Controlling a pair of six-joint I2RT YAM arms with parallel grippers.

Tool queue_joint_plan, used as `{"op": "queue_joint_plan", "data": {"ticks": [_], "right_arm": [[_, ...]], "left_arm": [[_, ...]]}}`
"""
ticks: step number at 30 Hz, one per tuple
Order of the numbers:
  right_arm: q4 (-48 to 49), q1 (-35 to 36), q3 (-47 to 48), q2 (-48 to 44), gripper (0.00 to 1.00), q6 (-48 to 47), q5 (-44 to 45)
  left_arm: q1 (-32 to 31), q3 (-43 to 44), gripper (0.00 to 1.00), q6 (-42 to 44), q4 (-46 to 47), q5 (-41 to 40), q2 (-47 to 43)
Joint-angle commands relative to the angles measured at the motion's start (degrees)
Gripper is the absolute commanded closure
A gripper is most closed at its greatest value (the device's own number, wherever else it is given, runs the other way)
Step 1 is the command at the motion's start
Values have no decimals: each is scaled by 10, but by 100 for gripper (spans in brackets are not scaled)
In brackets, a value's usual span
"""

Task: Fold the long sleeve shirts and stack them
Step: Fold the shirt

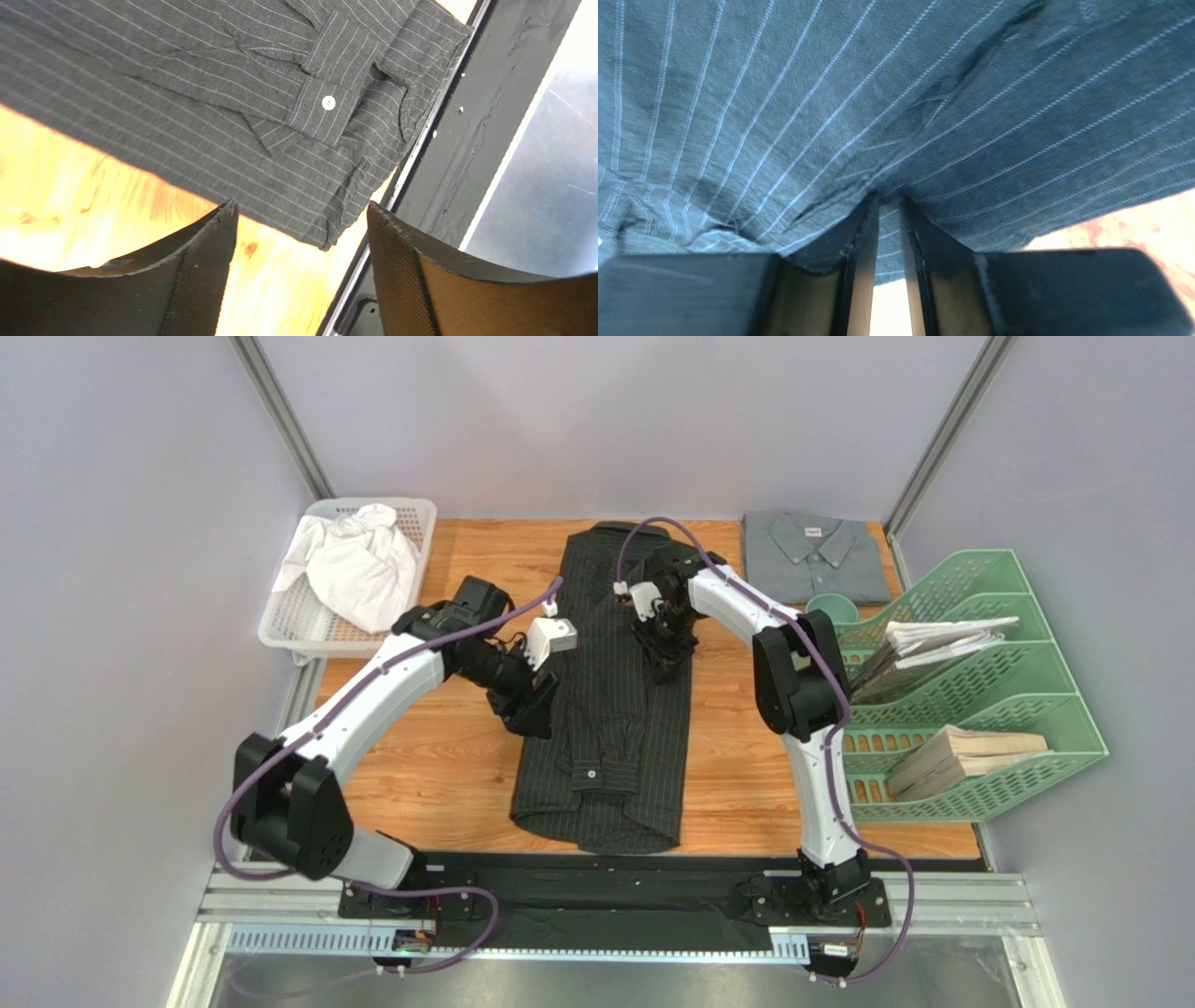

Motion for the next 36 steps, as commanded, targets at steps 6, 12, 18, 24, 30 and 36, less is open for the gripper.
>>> {"op": "queue_joint_plan", "data": {"ticks": [6, 12, 18, 24, 30, 36], "right_arm": [[-16, -33, 117, 62, 73, -61, 82], [-14, -34, 81, -61, 64, -93, 37], [116, -35, -75, -282, 29, -113, -61], [304, -15, -243, -468, 0, -136, -191], [100, 57, -241, -479, 0, -305, -223], [255, 146, -568, -664, 0, -411, -173]], "left_arm": [[11, -18, 5, 1, 48, -9, -101], [13, -10, 1, 0, 100, -32, -177], [11, -53, 1, 55, 201, 63, -260], [-20, -3, 1, 115, 120, 159, -200], [-96, -169, 1, 270, 171, 38, -293], [-180, -342, 1, 311, 276, -57, -347]]}}
